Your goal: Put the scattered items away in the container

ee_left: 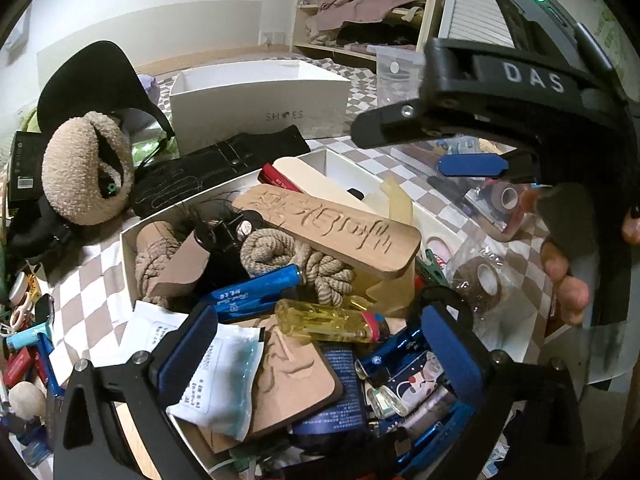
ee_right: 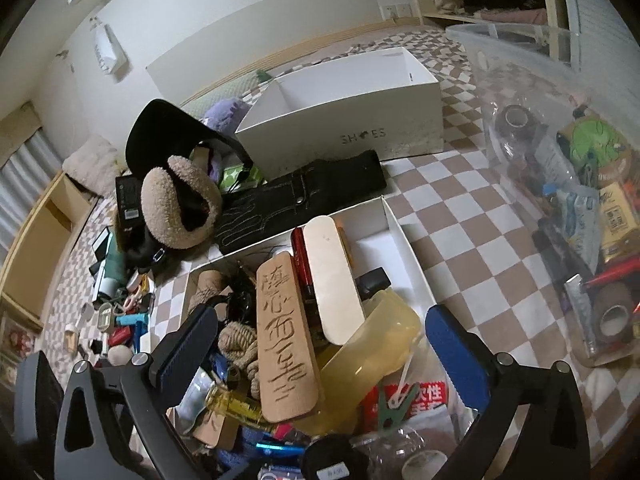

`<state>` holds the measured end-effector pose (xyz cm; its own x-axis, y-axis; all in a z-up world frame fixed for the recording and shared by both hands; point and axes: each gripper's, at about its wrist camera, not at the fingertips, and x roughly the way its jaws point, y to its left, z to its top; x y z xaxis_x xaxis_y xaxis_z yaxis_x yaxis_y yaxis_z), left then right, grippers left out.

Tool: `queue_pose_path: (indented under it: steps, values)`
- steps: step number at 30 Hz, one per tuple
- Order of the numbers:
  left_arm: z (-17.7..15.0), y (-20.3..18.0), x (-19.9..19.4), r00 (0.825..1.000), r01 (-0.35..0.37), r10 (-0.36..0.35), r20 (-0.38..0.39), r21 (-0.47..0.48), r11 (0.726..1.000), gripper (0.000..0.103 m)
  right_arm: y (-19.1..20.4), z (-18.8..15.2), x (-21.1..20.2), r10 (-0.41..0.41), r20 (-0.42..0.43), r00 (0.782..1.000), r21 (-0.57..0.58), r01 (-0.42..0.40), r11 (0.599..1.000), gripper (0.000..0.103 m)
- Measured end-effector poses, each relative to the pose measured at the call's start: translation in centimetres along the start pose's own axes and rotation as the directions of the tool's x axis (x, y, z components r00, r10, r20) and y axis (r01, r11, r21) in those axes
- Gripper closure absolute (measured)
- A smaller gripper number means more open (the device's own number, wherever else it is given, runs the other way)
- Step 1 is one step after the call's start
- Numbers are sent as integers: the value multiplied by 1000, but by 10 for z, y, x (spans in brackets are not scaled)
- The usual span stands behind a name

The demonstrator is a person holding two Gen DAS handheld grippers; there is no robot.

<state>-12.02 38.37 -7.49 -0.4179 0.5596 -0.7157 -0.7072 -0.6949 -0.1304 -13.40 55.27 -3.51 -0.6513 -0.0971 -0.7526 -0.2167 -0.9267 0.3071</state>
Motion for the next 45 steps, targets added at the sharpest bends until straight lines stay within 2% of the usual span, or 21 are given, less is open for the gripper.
queue_pose_path:
  steps: [9,19,30,41,45]
  values:
    - [4,4,-29,999,-12,13,36,-20,1000,0,17,-2,-28,-33,12,999,-59,34,998,0]
    - [4,14,-74,994,-68,71,81,-45,997,0,41,-11,-66,-83,31,996,-168,87,982,0]
    - [-13,35,-121,984,-115,126,129,-85,990,0,58,-49,-104,-78,160,984,-160,104,982,0]
    - [-34,61,-154,970,-167,187,157,-135,977,0,74,-90,-107,-98,191,977,-162,130,978,0]
    - [-41,68,-162,968,-165,190,166,-153,974,0,84,-104,-108,-87,199,976,-173,122,977,0]
